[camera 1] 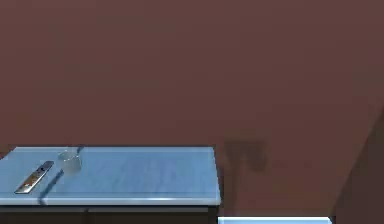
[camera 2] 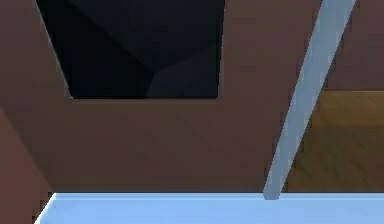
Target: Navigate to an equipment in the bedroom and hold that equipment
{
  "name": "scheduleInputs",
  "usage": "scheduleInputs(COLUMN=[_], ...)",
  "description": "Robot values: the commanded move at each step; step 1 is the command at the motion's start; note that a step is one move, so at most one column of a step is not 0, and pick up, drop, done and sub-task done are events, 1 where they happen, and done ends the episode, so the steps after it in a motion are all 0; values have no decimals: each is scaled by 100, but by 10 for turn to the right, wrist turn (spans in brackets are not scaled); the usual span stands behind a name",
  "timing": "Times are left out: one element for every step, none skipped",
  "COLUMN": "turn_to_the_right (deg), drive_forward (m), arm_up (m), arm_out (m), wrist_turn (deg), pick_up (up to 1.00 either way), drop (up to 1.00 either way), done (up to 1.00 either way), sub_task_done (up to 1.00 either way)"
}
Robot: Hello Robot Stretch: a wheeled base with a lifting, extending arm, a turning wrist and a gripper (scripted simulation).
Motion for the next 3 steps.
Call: scheduleInputs(turn_to_the_right=[-450,-450,-450], drive_forward=[0,0,0], arm_up=[0,0,0], arm_out=[0,0,0], wrist_turn=[0,0,0], pick_up=[0,0,0], drop=[0,0,0], done=[0,0,0], sub_task_done=[0,0,0])
